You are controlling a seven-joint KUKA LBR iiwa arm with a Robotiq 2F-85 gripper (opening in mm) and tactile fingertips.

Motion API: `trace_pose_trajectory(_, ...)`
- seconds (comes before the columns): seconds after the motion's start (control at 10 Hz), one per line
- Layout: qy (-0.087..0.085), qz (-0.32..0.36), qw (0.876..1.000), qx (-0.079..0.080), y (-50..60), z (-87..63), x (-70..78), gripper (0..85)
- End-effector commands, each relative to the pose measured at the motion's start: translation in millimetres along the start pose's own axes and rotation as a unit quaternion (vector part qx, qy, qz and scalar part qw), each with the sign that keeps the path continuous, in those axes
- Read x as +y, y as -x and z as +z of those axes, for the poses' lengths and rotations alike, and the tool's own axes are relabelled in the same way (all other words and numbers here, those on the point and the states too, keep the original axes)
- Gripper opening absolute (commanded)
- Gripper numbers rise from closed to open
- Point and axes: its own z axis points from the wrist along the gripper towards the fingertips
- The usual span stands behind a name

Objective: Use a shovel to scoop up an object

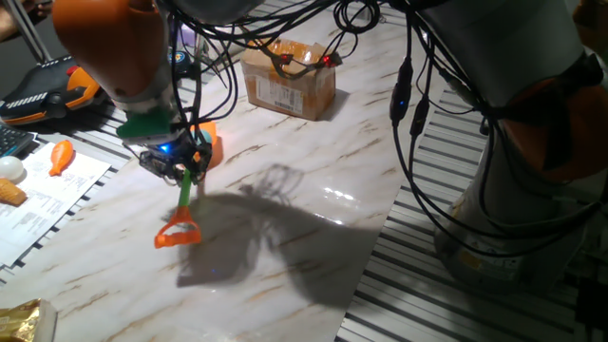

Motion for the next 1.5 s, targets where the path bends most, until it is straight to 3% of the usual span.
trace_pose_trajectory(0.0,0.0,-0.003,1.0,-0.001,-0.2,2.0,-0.1,0.7)
trace_pose_trajectory(0.7,0.012,-0.017,1.0,-0.011,-0.6,16.6,-1.5,0.7)
trace_pose_trajectory(0.8,0.014,-0.017,1.0,-0.012,-0.6,16.9,-1.5,6.7)
trace_pose_trajectory(0.9,0.016,-0.014,1.0,-0.015,-0.7,17.6,-1.6,23.3)
trace_pose_trajectory(1.0,0.017,-0.014,1.0,-0.015,-1.0,18.5,-1.6,33.7)
trace_pose_trajectory(1.1,0.018,-0.013,1.0,-0.015,-1.5,18.9,-1.7,36.3)
trace_pose_trajectory(1.4,0.02,-0.014,1.0,-0.015,-1.8,20.0,-1.6,31.7)
